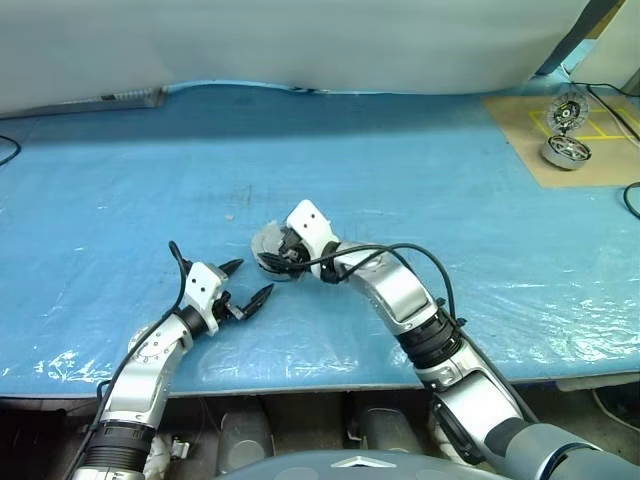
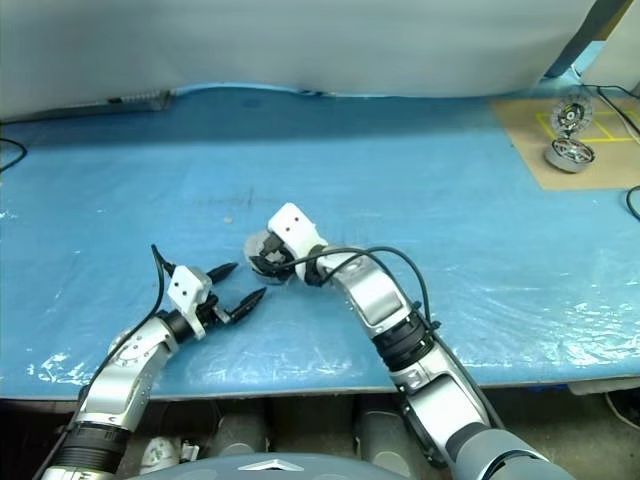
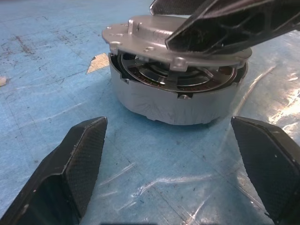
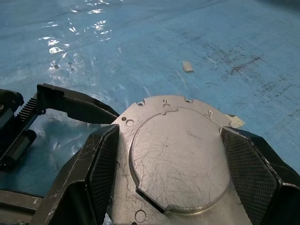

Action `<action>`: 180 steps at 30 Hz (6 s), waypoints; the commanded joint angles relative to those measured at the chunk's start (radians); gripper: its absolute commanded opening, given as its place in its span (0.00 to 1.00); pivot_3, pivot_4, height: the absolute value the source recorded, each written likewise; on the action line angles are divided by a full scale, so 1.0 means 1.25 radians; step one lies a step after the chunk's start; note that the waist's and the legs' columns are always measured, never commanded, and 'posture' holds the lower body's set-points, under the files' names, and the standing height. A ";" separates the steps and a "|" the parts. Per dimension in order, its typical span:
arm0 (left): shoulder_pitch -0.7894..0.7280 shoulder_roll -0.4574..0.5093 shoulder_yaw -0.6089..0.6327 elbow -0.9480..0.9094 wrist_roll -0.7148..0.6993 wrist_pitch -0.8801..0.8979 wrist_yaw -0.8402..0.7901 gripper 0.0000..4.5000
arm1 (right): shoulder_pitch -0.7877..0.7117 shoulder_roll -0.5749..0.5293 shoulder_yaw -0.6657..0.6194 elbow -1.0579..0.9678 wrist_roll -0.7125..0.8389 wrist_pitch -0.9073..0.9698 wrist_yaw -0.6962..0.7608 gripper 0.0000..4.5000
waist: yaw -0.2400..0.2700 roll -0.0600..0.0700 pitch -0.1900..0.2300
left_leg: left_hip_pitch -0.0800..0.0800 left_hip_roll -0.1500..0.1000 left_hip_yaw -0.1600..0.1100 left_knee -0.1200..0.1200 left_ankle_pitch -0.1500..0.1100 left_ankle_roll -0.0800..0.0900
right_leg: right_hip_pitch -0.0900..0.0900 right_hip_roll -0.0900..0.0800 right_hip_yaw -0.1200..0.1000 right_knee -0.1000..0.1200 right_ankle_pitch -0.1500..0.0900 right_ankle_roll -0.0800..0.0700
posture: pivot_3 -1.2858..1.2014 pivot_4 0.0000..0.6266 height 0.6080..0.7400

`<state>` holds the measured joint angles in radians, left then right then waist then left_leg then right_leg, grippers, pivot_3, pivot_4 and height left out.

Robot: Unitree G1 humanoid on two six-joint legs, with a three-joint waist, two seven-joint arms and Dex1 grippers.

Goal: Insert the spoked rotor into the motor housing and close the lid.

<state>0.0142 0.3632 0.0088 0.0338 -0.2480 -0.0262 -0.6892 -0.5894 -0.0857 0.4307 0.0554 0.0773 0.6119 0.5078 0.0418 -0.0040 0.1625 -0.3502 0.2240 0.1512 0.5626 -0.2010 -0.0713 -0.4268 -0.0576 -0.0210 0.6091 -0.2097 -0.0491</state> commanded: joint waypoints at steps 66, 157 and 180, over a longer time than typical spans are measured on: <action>-0.004 0.010 0.008 -0.038 -0.010 0.011 0.004 0.96 | 0.015 -0.039 0.056 0.083 -0.118 0.032 0.068 0.66 | 0.001 0.001 -0.001 | 0.003 0.000 0.000 0.000 0.000 0.000 | 0.004 0.000 0.000 0.000 0.000 0.000 | 0.52 0.24 1.00; -0.274 -0.021 0.088 -0.055 -0.302 0.773 0.162 0.00 | 0.013 0.270 -0.730 0.037 0.498 0.657 -0.238 0.96 | 0.020 0.006 -0.001 | 0.002 -0.004 -0.001 -0.007 0.000 -0.001 | 0.003 -0.002 0.000 -0.005 -0.002 0.004 | 0.52 0.24 1.00; -0.271 -0.025 0.088 -0.046 -0.283 0.769 0.154 0.00 | 0.038 0.232 -0.704 0.050 0.590 0.629 -0.350 0.52 | 0.022 0.006 -0.001 | 0.002 -0.004 -0.001 -0.010 0.002 -0.003 | 0.003 -0.001 0.000 -0.004 -0.006 0.010 | 0.52 0.24 1.00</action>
<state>-0.3437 0.3320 0.1448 -0.0437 -0.6102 0.9146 -0.4983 -0.5313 0.1405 -0.4727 0.1326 0.8121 1.4148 0.0810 0.0688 0.0038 0.1615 -0.3482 0.2190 0.1496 0.5502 -0.1988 -0.0750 -0.4225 -0.0595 -0.0206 0.6040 -0.2167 -0.0373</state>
